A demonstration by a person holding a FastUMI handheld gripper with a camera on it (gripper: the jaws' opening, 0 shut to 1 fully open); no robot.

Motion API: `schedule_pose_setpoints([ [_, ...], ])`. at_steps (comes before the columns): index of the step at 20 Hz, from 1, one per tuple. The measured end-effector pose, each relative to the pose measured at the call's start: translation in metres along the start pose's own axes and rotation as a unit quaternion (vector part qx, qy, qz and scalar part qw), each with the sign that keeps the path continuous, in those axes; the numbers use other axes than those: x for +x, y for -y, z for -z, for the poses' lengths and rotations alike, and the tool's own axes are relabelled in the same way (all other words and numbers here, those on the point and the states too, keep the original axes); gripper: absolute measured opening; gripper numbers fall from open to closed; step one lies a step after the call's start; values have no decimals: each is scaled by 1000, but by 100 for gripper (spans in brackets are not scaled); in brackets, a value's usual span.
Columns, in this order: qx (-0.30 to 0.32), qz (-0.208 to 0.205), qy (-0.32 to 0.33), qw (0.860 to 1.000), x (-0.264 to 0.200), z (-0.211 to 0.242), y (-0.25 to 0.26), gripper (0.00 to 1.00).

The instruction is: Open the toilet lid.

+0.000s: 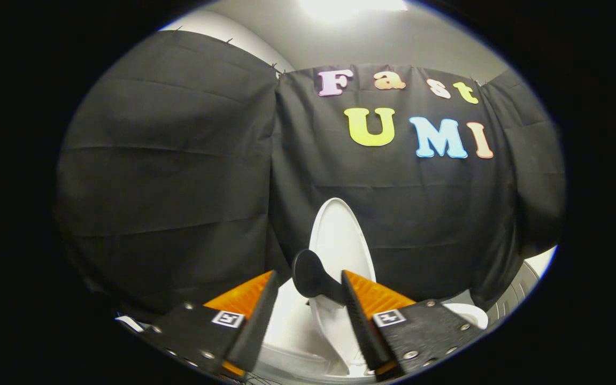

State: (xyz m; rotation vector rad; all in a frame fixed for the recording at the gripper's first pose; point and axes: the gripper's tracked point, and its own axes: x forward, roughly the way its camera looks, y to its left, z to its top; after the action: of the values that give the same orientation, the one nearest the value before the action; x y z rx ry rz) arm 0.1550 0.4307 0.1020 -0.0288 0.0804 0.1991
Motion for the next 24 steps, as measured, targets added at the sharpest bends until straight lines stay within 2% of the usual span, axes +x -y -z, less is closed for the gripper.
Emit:
schedule_pose_setpoints([
  [2, 3, -15, 14, 1000, 1, -7, -1, 94],
  [12, -49, -57, -11, 997, -19, 10, 0, 94],
  [19, -4, -40, -13, 999, -58, -7, 49, 94],
  [24, 1, -10, 3, 1000, -82, -35, 101, 94],
])
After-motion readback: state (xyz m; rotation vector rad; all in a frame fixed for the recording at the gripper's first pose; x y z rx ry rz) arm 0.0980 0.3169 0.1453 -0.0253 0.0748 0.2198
